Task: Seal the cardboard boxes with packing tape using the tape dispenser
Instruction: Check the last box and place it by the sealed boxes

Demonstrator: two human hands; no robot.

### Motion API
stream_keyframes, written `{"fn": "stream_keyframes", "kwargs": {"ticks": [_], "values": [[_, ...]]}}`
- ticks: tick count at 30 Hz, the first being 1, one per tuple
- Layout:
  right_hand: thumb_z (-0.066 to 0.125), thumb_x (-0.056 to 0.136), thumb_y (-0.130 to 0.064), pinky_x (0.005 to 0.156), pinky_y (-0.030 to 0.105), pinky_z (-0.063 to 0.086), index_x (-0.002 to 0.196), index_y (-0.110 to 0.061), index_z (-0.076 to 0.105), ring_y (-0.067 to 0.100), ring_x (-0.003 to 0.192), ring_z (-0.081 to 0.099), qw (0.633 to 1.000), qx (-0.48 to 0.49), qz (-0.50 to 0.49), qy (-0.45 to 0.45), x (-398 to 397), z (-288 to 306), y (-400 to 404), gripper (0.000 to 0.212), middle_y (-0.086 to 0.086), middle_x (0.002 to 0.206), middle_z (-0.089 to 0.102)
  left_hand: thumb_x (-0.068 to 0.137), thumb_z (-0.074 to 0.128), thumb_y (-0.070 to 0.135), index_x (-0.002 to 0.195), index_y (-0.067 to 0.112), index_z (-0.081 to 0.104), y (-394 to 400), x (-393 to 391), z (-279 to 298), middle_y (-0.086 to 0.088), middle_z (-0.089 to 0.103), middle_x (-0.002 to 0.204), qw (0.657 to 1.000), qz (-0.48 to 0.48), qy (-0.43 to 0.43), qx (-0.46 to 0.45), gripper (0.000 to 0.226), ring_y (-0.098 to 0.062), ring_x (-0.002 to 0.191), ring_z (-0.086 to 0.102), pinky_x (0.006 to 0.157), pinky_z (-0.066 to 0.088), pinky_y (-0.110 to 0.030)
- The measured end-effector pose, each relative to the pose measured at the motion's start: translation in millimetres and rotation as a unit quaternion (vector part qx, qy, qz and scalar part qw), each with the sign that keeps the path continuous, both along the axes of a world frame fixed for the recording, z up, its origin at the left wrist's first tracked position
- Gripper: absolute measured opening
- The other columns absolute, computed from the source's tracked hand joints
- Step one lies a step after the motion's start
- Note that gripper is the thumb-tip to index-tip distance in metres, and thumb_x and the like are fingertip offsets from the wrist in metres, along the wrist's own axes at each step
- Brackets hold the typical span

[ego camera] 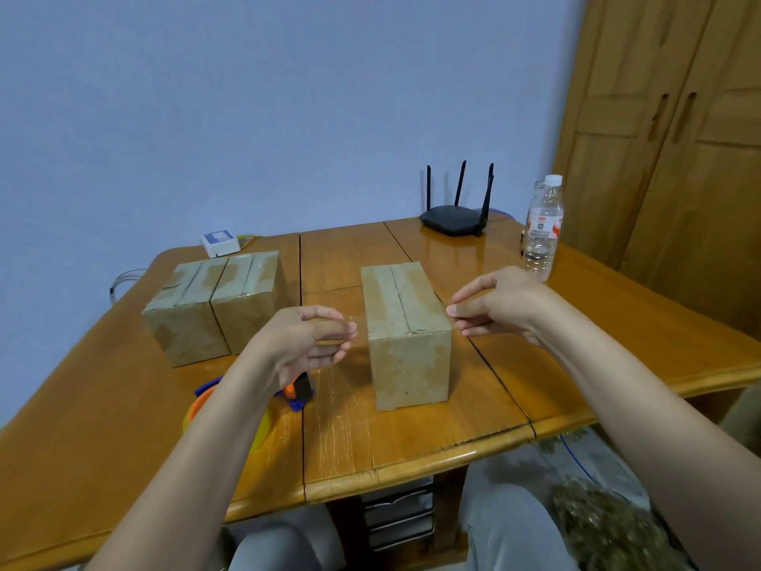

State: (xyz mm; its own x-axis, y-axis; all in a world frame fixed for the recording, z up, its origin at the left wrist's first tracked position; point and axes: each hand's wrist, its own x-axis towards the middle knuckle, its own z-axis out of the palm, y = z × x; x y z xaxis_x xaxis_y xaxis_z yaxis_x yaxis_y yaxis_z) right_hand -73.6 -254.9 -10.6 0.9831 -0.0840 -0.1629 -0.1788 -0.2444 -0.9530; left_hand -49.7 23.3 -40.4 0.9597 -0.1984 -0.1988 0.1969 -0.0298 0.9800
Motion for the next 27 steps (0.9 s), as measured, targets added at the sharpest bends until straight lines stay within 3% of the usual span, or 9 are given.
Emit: {"fn": "stream_keyframes", "kwargs": {"ticks": [7, 12, 22, 27], "values": [[0.081, 0.079, 0.000, 0.059, 0.027, 0.059, 0.098, 0.002, 0.071, 0.015, 0.059, 0.067, 0.998, -0.035, 0.024, 0.036, 5.2, 3.1, -6.8, 0.022, 0.016, 0.083, 0.077, 0.082, 0.077, 0.002, 0.081, 0.008, 0.063, -5.6, -0.9, 5.1, -0.019, 0.074, 0.089, 1.000, 0.000, 0.003, 0.006, 0.016, -0.027, 0.081, 0.075, 0.062, 0.060, -0.029], [0.082, 0.079, -0.004, 0.073, 0.033, 0.061, 0.095, -0.001, 0.074, 0.015, 0.061, 0.064, 0.997, -0.044, 0.030, 0.063, 9.5, -2.0, -8.7, 0.019, 0.016, 0.088, 0.077, 0.083, 0.075, 0.001, 0.078, 0.008, 0.062, -6.9, -0.6, 4.7, -0.018, 0.074, 0.086, 1.000, 0.000, 0.008, 0.024, 0.016, -0.026, 0.079, 0.075, 0.063, 0.060, -0.029], [0.081, 0.080, -0.002, 0.059, 0.027, 0.058, 0.092, -0.001, 0.075, 0.014, 0.058, 0.061, 0.995, -0.032, 0.030, 0.085, 10.9, -3.7, -8.4, 0.014, 0.013, 0.081, 0.075, 0.084, 0.072, 0.000, 0.088, 0.004, 0.064, -7.6, 2.4, 2.5, -0.020, 0.073, 0.086, 0.999, -0.006, 0.032, 0.028, 0.010, -0.024, 0.075, 0.074, 0.063, 0.060, -0.029], [0.079, 0.083, -0.002, 0.061, 0.028, 0.059, 0.095, -0.001, 0.074, 0.013, 0.059, 0.061, 0.995, -0.024, 0.030, 0.091, 10.3, -6.0, -7.8, 0.013, 0.011, 0.079, 0.075, 0.085, 0.071, -0.001, 0.091, 0.002, 0.063, -7.3, 1.2, -0.8, -0.019, 0.071, 0.084, 0.999, -0.015, 0.034, 0.018, 0.010, -0.024, 0.074, 0.073, 0.061, 0.059, -0.027]]}}
